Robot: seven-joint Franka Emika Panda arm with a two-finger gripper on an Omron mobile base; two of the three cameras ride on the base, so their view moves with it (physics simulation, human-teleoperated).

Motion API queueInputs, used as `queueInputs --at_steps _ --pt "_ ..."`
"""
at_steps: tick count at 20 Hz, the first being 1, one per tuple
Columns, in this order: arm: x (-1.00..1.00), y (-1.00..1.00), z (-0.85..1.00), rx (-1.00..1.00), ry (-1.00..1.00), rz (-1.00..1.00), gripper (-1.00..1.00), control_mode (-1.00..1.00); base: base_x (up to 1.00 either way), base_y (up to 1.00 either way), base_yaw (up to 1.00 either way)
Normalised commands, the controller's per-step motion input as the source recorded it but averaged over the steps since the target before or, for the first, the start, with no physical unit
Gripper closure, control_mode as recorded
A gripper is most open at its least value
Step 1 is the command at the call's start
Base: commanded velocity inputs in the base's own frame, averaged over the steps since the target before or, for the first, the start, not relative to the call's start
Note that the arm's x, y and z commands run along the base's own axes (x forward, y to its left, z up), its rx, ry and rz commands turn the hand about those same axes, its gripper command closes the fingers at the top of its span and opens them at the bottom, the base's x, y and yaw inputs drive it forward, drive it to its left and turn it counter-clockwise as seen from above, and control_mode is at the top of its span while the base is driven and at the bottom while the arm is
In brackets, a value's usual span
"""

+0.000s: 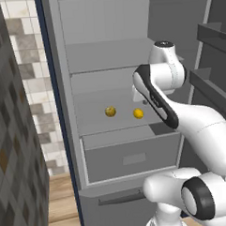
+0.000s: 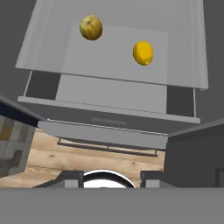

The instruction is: Place the ketchup and condiment bottle from the counter to the top shelf of the fridge. If the existing items in the fridge are on the top shelf, move them to other shelves.

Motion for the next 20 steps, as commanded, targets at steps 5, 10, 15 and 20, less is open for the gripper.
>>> queueInputs --at_steps 5,10,15,20 --pt "0.0 0.0 -0.01 0.0 0.0 0.0 -1.0 -1.0 0.0 0.0 0.0" --pt "0.0 0.0 0.0 0.0 0.0 0.0 -1.0 -1.0 0.0 0.0 0.0" --pt "0.0 0.0 0.0 0.0 0.0 0.0 -1.0 -1.0 0.0 0.0 0.0" --pt "0.0 0.0 0.0 0.0 0.0 0.0 -1.0 -1.0 0.0 0.0 0.0"
